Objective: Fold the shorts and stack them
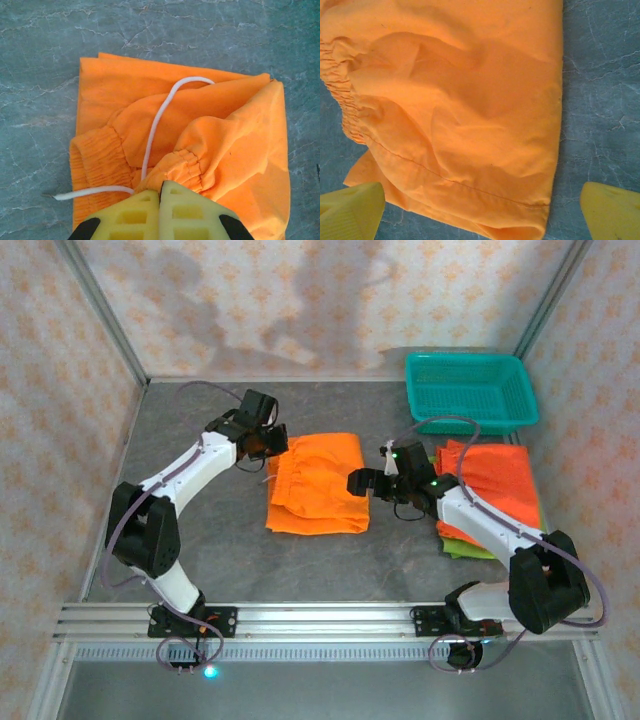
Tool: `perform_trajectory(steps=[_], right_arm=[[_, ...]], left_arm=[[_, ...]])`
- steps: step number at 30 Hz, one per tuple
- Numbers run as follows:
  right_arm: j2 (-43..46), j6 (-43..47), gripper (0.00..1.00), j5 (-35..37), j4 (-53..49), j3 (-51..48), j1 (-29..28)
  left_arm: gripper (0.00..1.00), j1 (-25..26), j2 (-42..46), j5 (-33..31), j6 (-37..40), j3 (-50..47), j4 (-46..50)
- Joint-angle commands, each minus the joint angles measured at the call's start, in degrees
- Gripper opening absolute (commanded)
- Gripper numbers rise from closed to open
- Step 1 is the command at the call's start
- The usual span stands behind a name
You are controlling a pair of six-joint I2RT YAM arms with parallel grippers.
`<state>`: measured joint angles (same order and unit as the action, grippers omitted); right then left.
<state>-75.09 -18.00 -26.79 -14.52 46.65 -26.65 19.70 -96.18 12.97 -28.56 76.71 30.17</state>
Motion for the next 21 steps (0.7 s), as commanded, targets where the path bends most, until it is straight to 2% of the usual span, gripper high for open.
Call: perform_trajectory(steps=[1, 9, 17, 21], right_arm=[[0.40, -0.06, 1.00, 0.29, -0.34, -1.10, -0.33], [1.49, -0.54, 1.00, -0.28, -0.36, -3.99, -0.33], [2.62, -1.44, 1.00, -1.57, -0.18, -5.42, -0.85], [2.80, -2.77, 1.00, -1.65, -0.60, -2.49, -3.96]], left_arm=[[0.00, -1.12, -2.11, -1.77, 1.79, -3.49, 1.29], [0.00, -5.65, -8.80, -1.76, 2.26, -9.12, -7.63], [0.00, -6.98, -14.54, -2.62, 2.54, -8.21, -9.74], [0.00, -7.04, -14.08, -2.84, 2.38, -9.51, -10.48]])
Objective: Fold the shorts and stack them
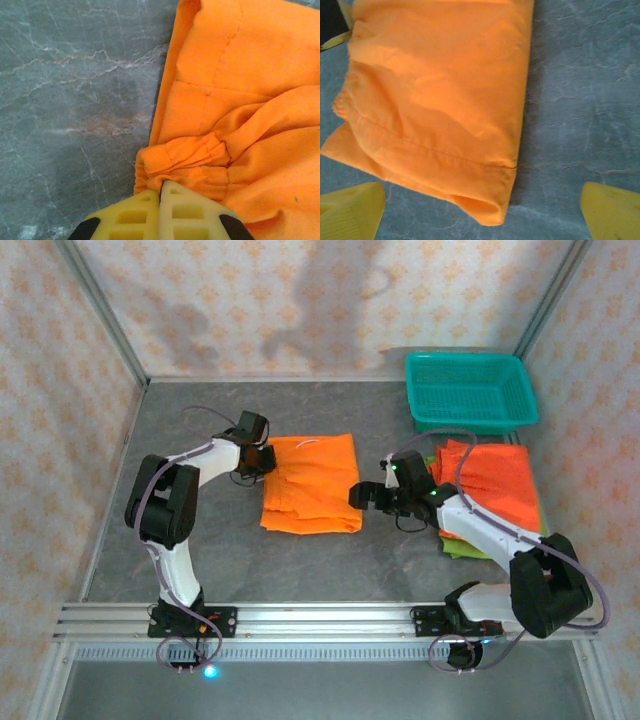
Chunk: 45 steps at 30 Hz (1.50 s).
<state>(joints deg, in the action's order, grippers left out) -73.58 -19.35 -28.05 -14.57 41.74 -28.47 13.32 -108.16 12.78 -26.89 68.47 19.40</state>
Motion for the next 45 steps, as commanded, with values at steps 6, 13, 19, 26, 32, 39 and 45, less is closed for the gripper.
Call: perform_trajectory(steps=[6, 13, 19, 26, 32, 39, 45], right_arm=[[-3.93, -8.39, 1.00, -0.58, 6.71, 10.13, -10.75], [-17.92, -23.94, 1.00, -0.80, 24.80, 17.80, -16.72], [-26.58, -29.41, 0.99, 4.44, 26.28, 21.44, -17.71], [-32.58, -33.96, 0.37, 6.89, 27.02, 24.88, -19.23], [-37.76, -37.27, 0.14, 5.73, 27.88, 28.97, -19.77], [-43.69, -41.34, 0.05, 4.76, 30.56, 29.74, -20.40], [-46.62, -43.10, 0.00, 5.40, 31.52, 26.19, -21.08]], left_arm=[[0.00, -0.64, -1.95, -1.71, 0.18, -2.68, -0.81], [0.00, -0.73, -2.01, -0.01, -0.93, -4.33, -2.66], [0.00, -0.73, -1.62, 0.46, -1.05, -5.50, -3.29], [0.00, -0.75, -1.76, 0.55, -0.97, -5.76, -3.32], [0.00, -0.75, -1.97, 0.50, -0.74, -5.66, -3.25], [0.00, -0.84, -2.65, 0.57, -0.89, -5.31, -3.40], [0.00, -1.26, -3.31, 0.20, -0.69, -5.23, -3.58]])
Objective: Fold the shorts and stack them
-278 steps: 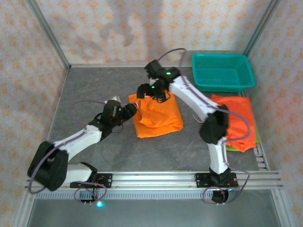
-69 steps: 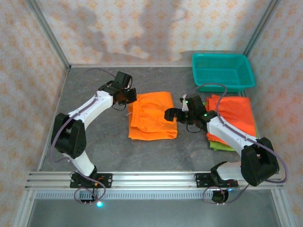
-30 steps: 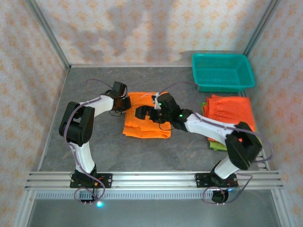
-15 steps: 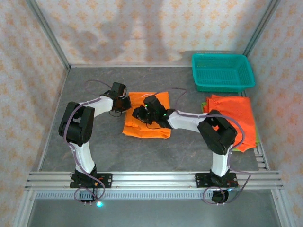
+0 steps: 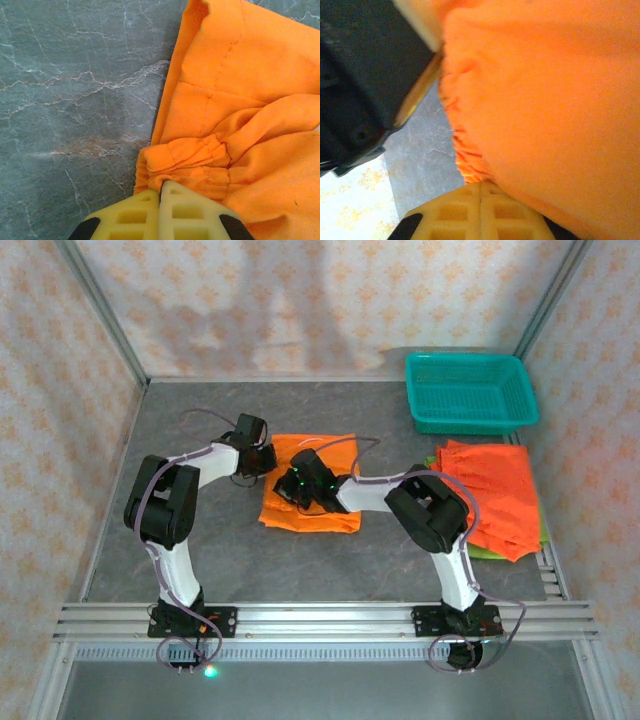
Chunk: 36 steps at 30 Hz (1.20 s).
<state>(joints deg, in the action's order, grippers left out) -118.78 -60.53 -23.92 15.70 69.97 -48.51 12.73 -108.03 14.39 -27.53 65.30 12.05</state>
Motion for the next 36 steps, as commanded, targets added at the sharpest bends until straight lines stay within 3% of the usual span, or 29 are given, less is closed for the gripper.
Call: perform_trajectory(steps=[1, 9, 14, 22, 25, 28, 32, 34, 36], right_arm=[[-1.66, -2.12, 0.00, 1.59, 1.41, -2.89, -1.50], [-3.47, -6.15, 0.00, 2.99, 6.52, -11.78, -3.29], [-2.66, -5.27, 0.00, 3.13, 5.57, -11.44, -3.34], [1.57, 0.71, 0.00, 3.04, -0.86, -5.02, -3.34], [4.77, 4.06, 0.03, 3.05, -4.72, -1.20, -3.29], [8.65, 7.99, 0.15, 3.17, -9.59, 2.25, -3.18], [15.18, 12.52, 0.60, 3.90, -14.81, 3.59, -2.15], [18.90, 15.01, 0.70, 4.59, -17.72, 2.98, -1.23], [22.86, 17.92, 0.76, 5.89, -21.05, 1.35, -0.09]], left_arm=[[0.00, -0.75, -3.70, -1.47, 0.04, -2.06, 3.70], [0.00, -2.53, -5.65, -1.21, 0.09, -1.56, 3.03], [0.00, -2.73, -3.30, -0.83, 0.37, -1.25, 1.94], [0.25, -2.74, 8.95, -1.42, 1.44, 1.69, 4.65], [0.49, -2.76, 15.49, -0.93, 1.70, 1.70, 5.25], [0.64, -2.71, 22.65, -0.86, 2.10, 0.67, 5.72], [0.83, -2.65, 32.22, 0.63, 2.57, -1.32, 6.17], [0.99, -2.65, 35.88, 1.92, 2.59, -2.12, 6.78], [1.00, -2.63, 38.43, 3.66, 1.84, -3.03, 7.60]])
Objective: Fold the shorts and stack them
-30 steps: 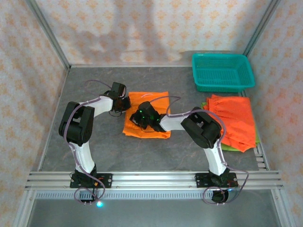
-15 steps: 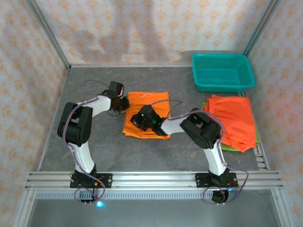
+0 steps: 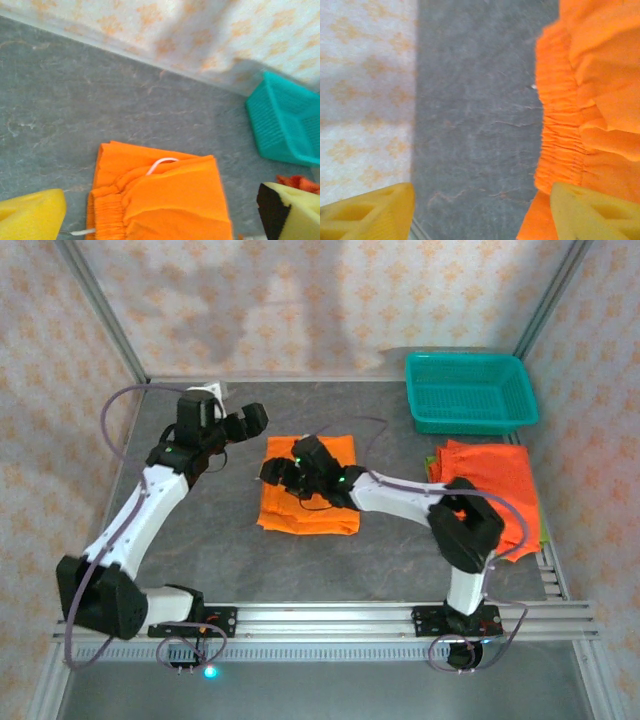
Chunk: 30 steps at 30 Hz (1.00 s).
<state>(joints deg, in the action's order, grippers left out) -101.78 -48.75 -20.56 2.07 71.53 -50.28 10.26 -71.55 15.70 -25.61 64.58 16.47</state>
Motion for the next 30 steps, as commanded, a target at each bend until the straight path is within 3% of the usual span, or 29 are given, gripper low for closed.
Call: perform_trajectory(steps=[1, 4, 8, 13, 18, 23, 30], right_arm=[[7.67, 7.40, 0.78, 3.13, -8.82, -1.18, 2.36], [13.15, 11.30, 0.84, 4.03, -13.22, -4.95, 5.07], [18.68, 16.97, 0.90, 2.76, -18.17, -9.80, 10.03], [19.64, 24.68, 0.96, -6.51, -23.16, -12.37, 16.40], [17.37, 29.69, 0.97, -15.79, -25.47, -12.65, 21.54], [14.81, 32.01, 1.00, -19.76, -26.14, -12.14, 25.11], [10.10, 34.99, 0.99, -23.78, -26.92, -10.14, 28.26]], left_arm=[[1.00, -0.12, 2.53, 3.22, -0.47, -2.79, 3.46], [1.00, 0.61, 3.81, 5.97, -2.04, -4.82, 3.65], [1.00, 4.44, 3.70, 3.82, -2.44, -8.28, 3.57], [1.00, 9.62, -0.27, 2.88, -1.72, -9.86, 3.72], [0.98, 11.36, -4.77, 4.14, -2.35, -9.56, 4.41], [0.87, 11.36, -9.22, 5.81, -2.96, -7.97, 4.92], [0.63, 11.36, -16.28, 5.45, -2.61, -4.26, 6.20]])
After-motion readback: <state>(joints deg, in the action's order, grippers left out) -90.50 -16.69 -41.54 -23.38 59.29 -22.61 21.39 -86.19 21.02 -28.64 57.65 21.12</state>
